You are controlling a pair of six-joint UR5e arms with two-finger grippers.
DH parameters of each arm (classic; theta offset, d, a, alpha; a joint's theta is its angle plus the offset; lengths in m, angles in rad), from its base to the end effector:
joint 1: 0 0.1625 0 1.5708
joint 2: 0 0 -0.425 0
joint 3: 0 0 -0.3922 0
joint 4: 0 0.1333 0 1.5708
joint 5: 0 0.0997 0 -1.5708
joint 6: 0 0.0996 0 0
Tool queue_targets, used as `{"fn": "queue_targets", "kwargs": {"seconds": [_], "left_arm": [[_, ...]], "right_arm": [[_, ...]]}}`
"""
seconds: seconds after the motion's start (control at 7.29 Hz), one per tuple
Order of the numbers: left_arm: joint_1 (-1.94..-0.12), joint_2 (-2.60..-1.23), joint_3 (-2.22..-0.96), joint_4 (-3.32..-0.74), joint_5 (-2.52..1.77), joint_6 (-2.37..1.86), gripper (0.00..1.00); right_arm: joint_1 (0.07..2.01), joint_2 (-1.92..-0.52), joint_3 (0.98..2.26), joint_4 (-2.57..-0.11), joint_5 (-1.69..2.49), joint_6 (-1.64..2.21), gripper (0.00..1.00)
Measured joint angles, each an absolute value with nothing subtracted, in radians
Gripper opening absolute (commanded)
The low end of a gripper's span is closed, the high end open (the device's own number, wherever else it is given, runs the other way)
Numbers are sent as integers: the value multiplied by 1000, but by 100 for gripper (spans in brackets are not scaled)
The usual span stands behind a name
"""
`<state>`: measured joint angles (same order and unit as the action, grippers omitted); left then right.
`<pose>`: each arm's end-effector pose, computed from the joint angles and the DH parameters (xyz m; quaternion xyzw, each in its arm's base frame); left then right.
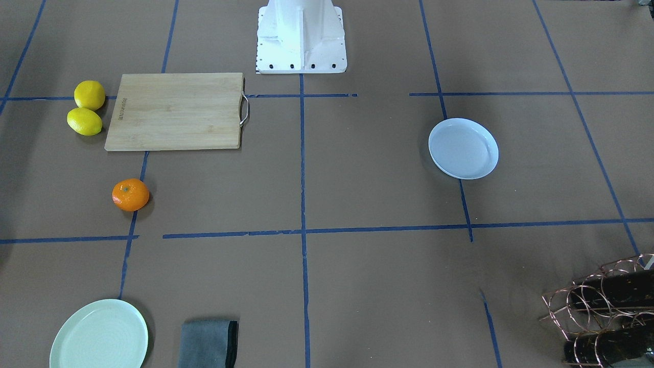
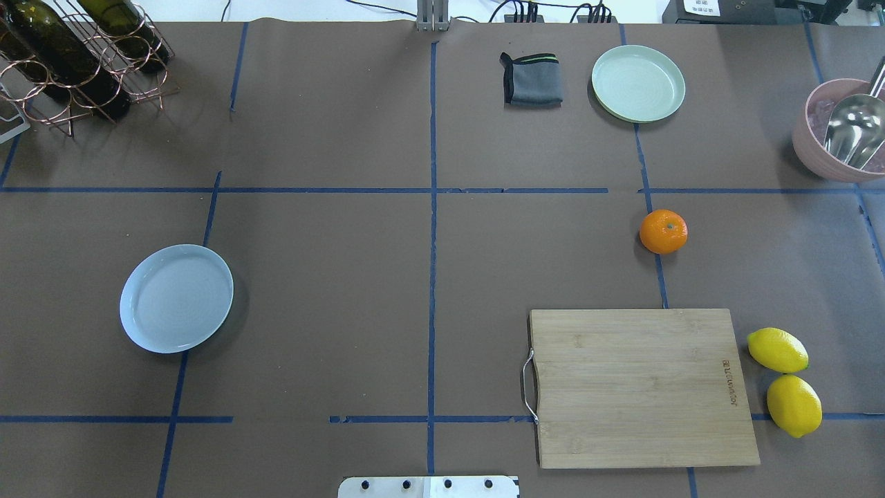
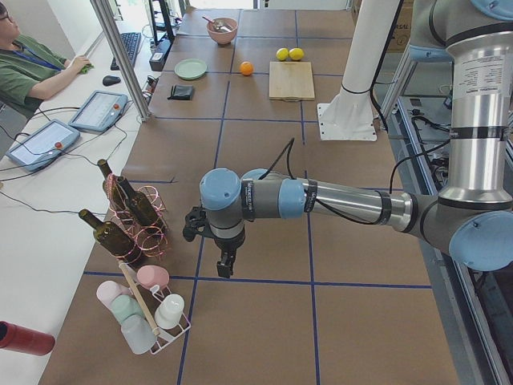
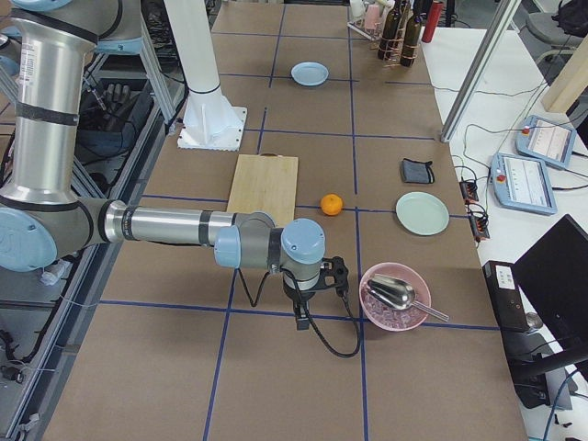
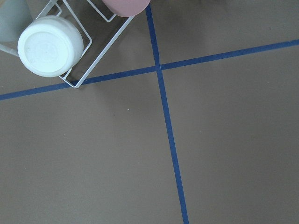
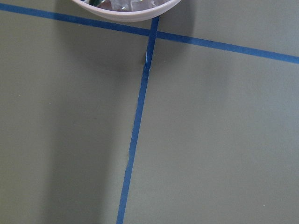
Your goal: Pick orange to plate
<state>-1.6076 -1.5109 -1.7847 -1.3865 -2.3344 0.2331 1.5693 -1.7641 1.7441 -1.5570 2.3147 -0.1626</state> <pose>-0.0813 -0.4569 0.6015 0.0362 0.3711 0.0853 0.9240 0.0652 -0.4098 0.6613 0.0264 -0.3625 -0.0752 0.9286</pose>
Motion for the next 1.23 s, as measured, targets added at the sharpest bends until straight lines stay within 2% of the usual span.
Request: {"fn": "queue_targets", "kwargs": {"seconds": [0.55,0.82,1.23], "left_arm": [[-1606,-1515,-1816,-1391,-2341,235,100],[-1596,-1545,-1849,-1435,-2342,235,100],[-1597,-1563,-1815,-1824,-2375,211,100]], "right_arm": [[1569,-1763,1747,-1536,2358,-163,100],[1569,-1762,1745,-1405,2358,-153,100],[1568,-1747,1724,-1333,2364,-81,100]]}}
